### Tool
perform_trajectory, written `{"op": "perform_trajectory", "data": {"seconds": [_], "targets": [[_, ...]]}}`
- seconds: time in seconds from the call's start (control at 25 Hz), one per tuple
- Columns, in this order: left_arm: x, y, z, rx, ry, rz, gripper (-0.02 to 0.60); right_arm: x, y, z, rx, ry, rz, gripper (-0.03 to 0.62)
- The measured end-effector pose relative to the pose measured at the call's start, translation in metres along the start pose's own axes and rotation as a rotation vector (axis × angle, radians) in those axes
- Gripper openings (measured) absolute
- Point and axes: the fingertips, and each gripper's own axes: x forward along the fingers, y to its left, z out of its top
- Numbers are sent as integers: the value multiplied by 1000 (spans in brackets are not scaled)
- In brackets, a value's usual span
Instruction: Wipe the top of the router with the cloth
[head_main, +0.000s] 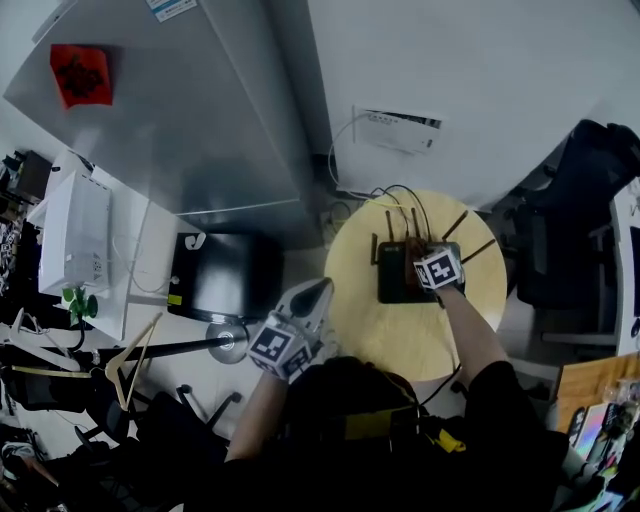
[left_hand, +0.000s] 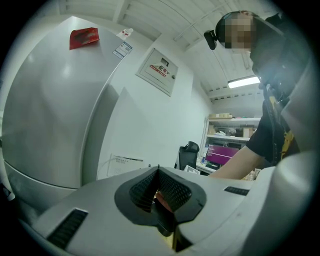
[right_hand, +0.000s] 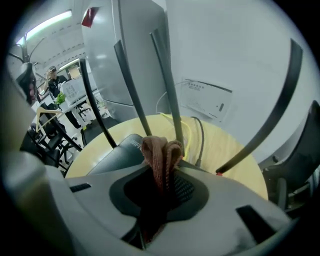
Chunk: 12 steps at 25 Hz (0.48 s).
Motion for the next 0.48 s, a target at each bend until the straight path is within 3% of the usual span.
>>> {"op": "perform_trajectory", "data": {"seconds": [0.32, 0.48], "targets": [[0, -5, -8, -19, 20, -19, -8, -23, -44, -9, -31, -13, -153, 64], [-2, -4, -9, -32, 22, -12, -8, -45, -74, -24, -81, 67, -332, 64]]}}
